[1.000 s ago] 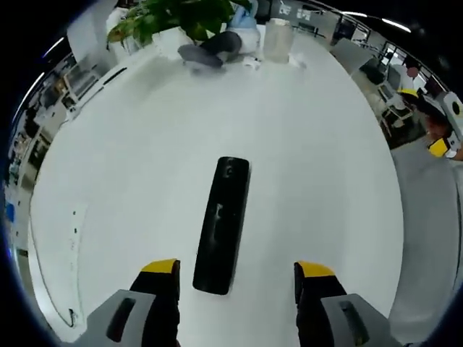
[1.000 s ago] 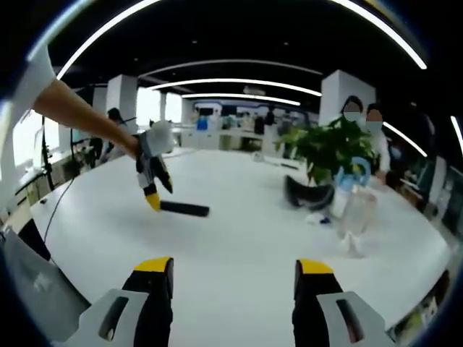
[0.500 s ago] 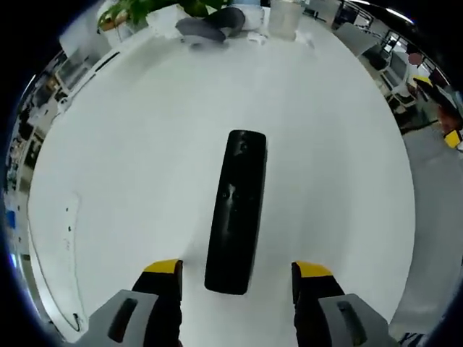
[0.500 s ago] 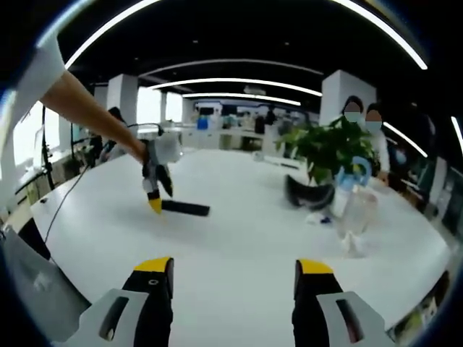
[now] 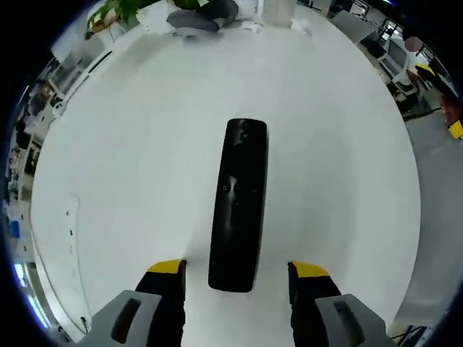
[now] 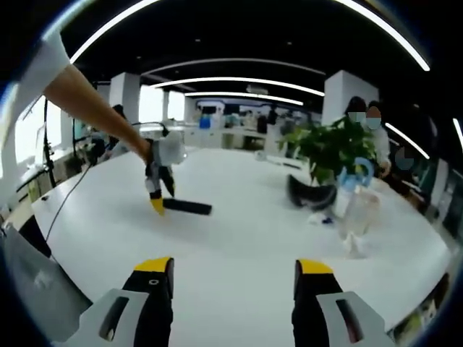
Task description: Press the specified remote control buttons in sequence, fully releasing each button before pressing the next.
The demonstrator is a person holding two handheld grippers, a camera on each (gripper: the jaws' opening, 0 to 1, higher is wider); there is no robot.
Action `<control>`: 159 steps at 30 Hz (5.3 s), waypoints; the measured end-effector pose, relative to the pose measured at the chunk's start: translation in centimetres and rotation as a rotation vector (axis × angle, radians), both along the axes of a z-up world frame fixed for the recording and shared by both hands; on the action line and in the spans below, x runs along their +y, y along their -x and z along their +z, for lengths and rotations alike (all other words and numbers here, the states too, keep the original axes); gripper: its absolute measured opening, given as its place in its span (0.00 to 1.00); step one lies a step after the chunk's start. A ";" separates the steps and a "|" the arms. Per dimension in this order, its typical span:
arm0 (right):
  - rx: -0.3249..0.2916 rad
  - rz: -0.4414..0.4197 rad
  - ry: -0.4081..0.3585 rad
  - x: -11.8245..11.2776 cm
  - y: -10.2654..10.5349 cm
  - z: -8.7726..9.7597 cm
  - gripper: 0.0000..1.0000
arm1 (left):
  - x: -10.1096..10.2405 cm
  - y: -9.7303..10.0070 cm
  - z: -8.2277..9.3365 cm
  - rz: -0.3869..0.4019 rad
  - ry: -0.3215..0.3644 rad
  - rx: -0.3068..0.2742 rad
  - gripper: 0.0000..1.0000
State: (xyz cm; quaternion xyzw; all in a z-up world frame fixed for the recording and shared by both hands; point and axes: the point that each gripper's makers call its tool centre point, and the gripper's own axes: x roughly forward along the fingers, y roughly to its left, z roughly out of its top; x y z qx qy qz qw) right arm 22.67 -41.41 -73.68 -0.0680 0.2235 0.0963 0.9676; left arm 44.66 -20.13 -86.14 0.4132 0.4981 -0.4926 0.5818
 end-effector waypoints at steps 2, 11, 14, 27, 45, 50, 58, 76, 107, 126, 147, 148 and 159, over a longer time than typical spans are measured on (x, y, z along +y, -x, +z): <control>-0.005 -0.001 0.000 0.0 0.0 0.1 0.66 | 0.0 0.0 0.0 -0.001 0.000 0.000 0.58; -0.007 -0.007 -0.002 -0.2 -0.1 0.2 0.66 | -0.2 -0.1 -0.3 -0.010 -0.014 0.002 0.51; -0.004 -0.001 0.000 -0.1 -0.1 0.1 0.67 | -0.2 0.0 -0.3 -0.017 -0.019 0.001 0.47; -0.059 -0.045 -0.032 -0.9 -0.2 1.2 0.65 | -0.4 1.6 -0.5 -0.032 -0.059 -0.018 0.25; -0.066 -0.065 -0.036 -1.4 -0.3 1.3 0.64 | -0.4 2.9 -0.6 0.017 -0.112 -0.032 0.23; -0.066 -0.066 -0.039 -1.4 -0.2 1.3 0.63 | -0.6 3.9 -0.6 -0.010 -0.143 -0.043 0.23; -0.062 -0.060 -0.034 -1.3 -0.1 1.2 0.62 | -0.4 4.7 -0.5 0.013 -0.140 -0.038 0.23; -0.061 -0.058 -0.041 -1.3 -0.2 1.3 0.61 | -0.4 6.9 -0.6 0.011 -0.159 -0.029 0.24; -0.056 -0.054 -0.034 -1.3 -0.1 1.2 0.58 | 0.1 10.0 -0.6 -0.030 -0.118 -0.030 0.23; -0.043 -0.044 -0.024 -1.0 0.0 1.0 0.55 | -0.1 14.4 -0.5 -0.046 -0.101 -0.035 0.23; -0.036 -0.024 -0.023 -0.6 0.0 0.9 0.53 | 0.0 16.8 -0.5 -0.001 0.004 -0.042 0.23; -0.037 -0.025 -0.025 -0.6 0.0 0.9 0.53 | -0.1 16.9 -0.5 0.009 0.005 -0.043 0.23; -0.033 -0.024 -0.026 -0.7 0.1 0.8 0.52 | 0.0 17.8 -0.5 0.047 0.052 -0.044 0.24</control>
